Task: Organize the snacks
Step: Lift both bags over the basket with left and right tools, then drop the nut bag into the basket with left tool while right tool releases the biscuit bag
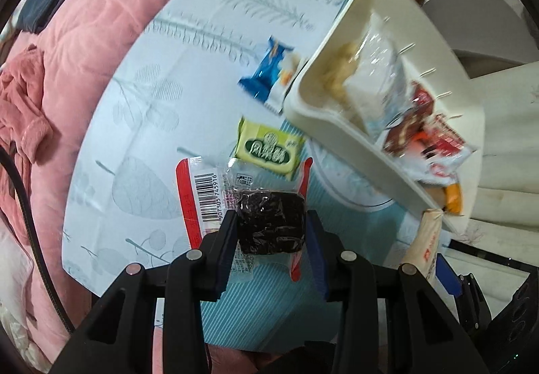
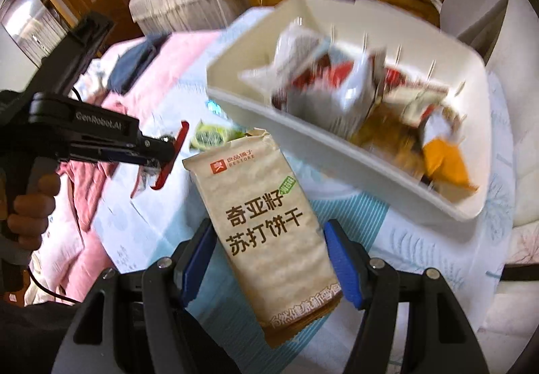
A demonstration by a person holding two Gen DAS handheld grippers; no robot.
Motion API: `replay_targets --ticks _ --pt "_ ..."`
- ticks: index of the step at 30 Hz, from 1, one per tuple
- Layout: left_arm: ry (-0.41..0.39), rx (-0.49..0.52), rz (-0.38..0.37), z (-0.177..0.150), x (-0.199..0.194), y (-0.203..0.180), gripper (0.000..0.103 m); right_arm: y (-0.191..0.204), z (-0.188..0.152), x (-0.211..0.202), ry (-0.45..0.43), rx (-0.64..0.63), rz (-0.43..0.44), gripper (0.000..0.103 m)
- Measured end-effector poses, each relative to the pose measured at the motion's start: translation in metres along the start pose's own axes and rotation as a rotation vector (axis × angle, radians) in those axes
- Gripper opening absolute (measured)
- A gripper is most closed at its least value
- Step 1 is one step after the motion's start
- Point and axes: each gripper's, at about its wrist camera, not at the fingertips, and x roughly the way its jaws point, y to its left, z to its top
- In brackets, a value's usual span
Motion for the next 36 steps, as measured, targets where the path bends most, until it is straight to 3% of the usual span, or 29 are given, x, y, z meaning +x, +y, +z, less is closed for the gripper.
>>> replay_targets --ticks 7,18,25,32,33,35,36 --pt "-0.024 0.013 -0.051 0.028 -0.028 -0.014 0.038 -0.009 0.023 -0.027 -0.105 0.016 -0.021 0.066" --pt "-0.114 0.093 -0.059 0.072 -0.048 -0.051 0.038 -0.052 0.055 -0.05 -0.281 0.086 -0.101 0.066" --pt "-0.135 0.123 -0.082 0.088 -0.047 -0.079 0.038 -0.075 0.062 -0.05 -0.34 0.129 -0.157 0.067" --pt "-0.156 0.145 -0.108 0.092 -0.046 -0.099 0.039 -0.087 0.062 -0.044 -0.342 0.166 -0.157 0.068" --pt "-0.163 0.157 -0.113 0.092 -0.047 -0.102 0.04 -0.089 0.062 -0.043 -0.335 0.173 -0.156 0.068" --pt "-0.181 0.177 -0.101 0.09 -0.05 -0.107 0.062 -0.091 0.063 -0.041 -0.322 0.187 -0.151 0.068" --pt "-0.187 0.179 -0.096 0.089 -0.051 -0.107 0.064 -0.092 0.062 -0.04 -0.312 0.195 -0.147 0.068"
